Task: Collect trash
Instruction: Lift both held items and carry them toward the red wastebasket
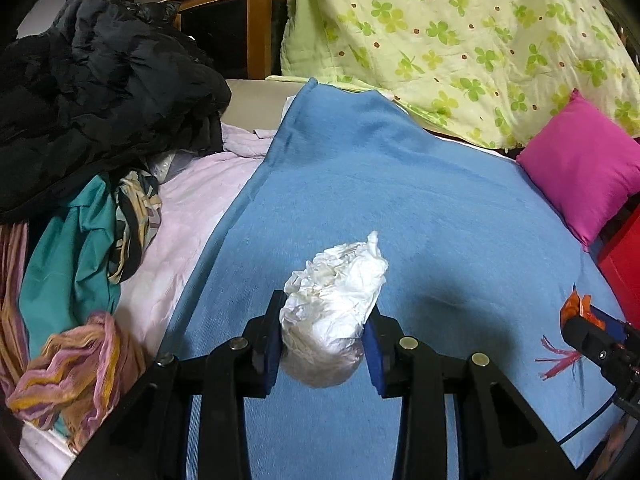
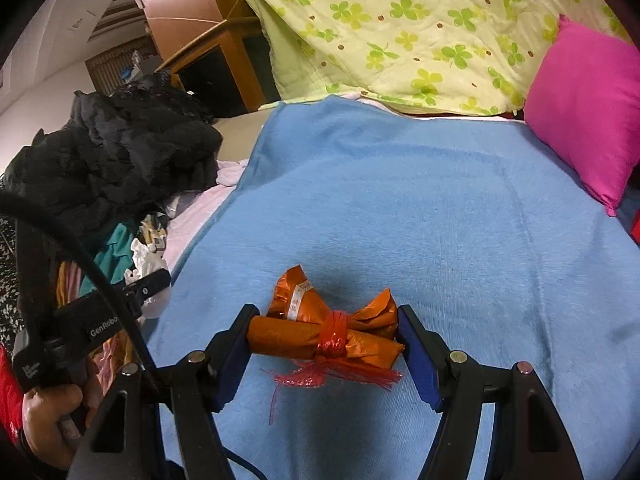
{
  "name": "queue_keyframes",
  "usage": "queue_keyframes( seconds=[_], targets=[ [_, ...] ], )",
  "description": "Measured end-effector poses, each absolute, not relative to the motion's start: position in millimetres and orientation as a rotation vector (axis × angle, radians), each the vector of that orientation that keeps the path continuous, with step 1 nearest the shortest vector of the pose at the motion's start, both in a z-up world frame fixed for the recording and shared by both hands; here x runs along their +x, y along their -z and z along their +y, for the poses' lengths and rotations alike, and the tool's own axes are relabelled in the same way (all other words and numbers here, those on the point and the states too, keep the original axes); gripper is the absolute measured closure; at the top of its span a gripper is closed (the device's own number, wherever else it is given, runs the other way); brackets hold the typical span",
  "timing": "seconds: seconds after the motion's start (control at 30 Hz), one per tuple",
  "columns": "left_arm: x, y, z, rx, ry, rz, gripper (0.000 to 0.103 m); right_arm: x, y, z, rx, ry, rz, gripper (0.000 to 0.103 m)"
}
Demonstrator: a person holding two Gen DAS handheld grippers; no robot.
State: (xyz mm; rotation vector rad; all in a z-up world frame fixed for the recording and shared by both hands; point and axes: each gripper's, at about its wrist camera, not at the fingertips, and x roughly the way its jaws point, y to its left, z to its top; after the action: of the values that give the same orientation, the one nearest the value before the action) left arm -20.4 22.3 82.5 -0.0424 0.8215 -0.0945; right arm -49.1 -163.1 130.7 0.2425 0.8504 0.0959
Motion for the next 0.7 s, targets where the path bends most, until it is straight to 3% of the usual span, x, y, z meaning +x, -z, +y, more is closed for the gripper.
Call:
queue_keyframes(
  seconds=[0.7],
  targets=[
    [-64.6, -115.2, 29.4, -0.056, 0.096, 0.766, 0.066, -80.4, -158.1, -160.0, 0.264, -0.122, 0.785, 0.031]
  ],
)
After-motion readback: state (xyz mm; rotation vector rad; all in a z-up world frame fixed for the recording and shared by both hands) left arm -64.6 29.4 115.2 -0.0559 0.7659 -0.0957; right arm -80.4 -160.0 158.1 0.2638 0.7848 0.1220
